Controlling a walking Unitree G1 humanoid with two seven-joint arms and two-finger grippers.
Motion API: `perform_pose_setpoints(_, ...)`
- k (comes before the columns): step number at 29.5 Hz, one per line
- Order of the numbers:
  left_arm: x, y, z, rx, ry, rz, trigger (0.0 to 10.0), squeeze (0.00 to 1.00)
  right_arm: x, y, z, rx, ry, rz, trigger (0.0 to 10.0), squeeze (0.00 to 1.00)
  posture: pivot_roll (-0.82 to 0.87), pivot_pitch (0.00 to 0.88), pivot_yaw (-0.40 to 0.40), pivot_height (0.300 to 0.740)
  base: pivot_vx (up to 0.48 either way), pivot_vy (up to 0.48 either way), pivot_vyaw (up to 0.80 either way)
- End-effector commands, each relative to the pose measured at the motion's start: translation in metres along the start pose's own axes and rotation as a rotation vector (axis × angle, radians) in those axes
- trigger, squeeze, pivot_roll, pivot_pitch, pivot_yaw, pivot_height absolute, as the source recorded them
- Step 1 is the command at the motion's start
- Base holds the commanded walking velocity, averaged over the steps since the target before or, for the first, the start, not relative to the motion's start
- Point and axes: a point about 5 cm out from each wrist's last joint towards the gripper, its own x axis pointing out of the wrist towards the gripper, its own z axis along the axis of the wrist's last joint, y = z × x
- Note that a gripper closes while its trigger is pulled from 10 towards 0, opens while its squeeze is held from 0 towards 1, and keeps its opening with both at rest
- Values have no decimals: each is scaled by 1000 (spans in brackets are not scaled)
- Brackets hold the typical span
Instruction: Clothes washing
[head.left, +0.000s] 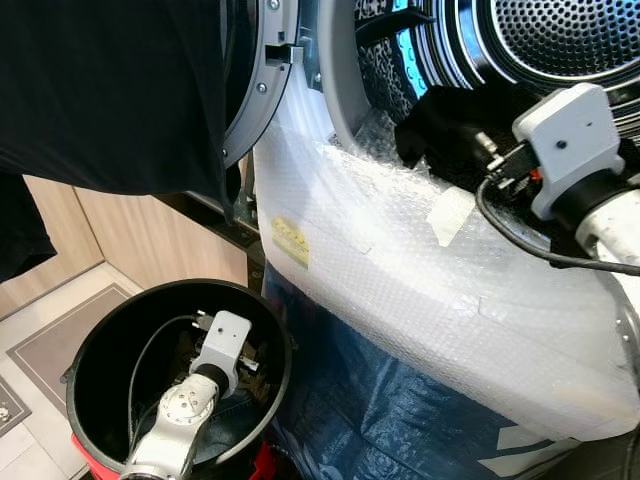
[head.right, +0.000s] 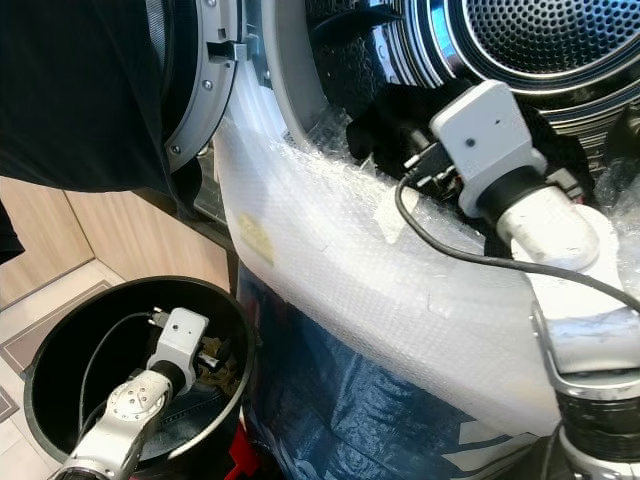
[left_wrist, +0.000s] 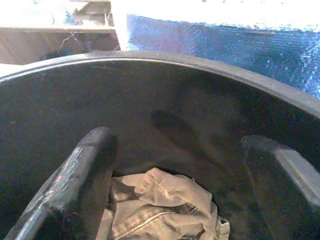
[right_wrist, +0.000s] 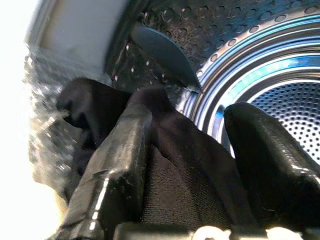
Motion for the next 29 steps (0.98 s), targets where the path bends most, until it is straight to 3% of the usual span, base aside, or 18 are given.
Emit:
perform_pose_setpoints(1, 1, -2, 3, 18, -3, -15, 10000, 0, -3, -9, 4, -20, -1, -9, 10000, 0, 30, 74, -88, 740, 0, 0, 0)
perform_pose_setpoints(8, 1, -1, 2, 20, -1, -14, 10000, 0, -10, -10, -6, -42, 77, 106, 10000, 0, 32, 73, -89, 740, 0, 0, 0)
perform_pose_setpoints(15, 1, 0, 2, 20, -1, -15, 10000, 0, -16, -5, -7, -25, 82, 228, 10000, 0, 30, 71, -91, 740, 0, 0, 0)
perform_pose_setpoints(21, 1, 0, 2, 20, -1, -14, 10000, 0, -15, -1, -13, -25, 120, 261, 10000, 0, 34, 70, -93, 740, 0, 0, 0)
perform_pose_setpoints(22, 1, 0, 2, 20, -2, -14, 10000, 0, -15, 1, -15, -29, 133, 274, 6157, 0, 34, 70, -93, 740, 0, 0, 0)
perform_pose_setpoints(23, 1, 0, 3, 21, -2, -13, 10000, 0, -15, 3, -19, -45, 150, 296, 0, 0, 38, 68, -94, 740, 0, 0, 0)
perform_pose_setpoints(29, 1, 1, 3, 22, -4, -9, 10000, 0, -12, 5, -20, -75, 149, 305, 0, 0, 42, 67, -93, 740, 0, 0, 0)
